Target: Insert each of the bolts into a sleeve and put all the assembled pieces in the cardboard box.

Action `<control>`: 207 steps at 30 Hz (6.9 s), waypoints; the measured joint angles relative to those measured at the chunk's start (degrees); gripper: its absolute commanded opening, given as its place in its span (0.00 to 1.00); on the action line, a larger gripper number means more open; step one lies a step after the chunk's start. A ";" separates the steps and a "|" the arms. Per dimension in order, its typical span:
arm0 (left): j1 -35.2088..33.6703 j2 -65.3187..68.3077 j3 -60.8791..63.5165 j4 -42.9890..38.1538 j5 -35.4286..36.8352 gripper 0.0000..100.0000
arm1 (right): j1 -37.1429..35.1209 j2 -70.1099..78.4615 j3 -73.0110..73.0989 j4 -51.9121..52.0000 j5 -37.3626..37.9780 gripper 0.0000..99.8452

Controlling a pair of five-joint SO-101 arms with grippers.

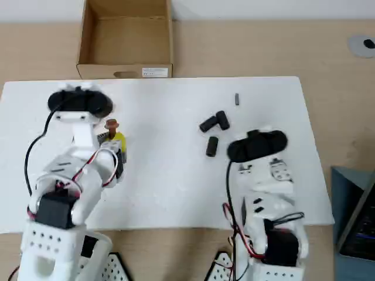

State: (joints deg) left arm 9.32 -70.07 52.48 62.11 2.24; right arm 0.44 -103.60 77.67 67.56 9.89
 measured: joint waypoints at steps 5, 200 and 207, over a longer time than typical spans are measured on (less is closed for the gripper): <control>0.09 -9.14 6.77 -3.87 5.98 0.00 | -8.44 0.00 3.43 -4.57 -5.45 0.01; -17.41 -34.02 43.43 -6.59 -1.76 0.00 | -29.89 40.79 -26.90 -22.95 -15.03 0.01; -17.41 -34.02 43.43 -6.59 -1.76 0.00 | -29.80 59.43 -34.55 -36.57 -13.36 0.01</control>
State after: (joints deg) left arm -8.09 -104.09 95.91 55.52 0.48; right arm -29.36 -44.18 43.12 30.99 -3.47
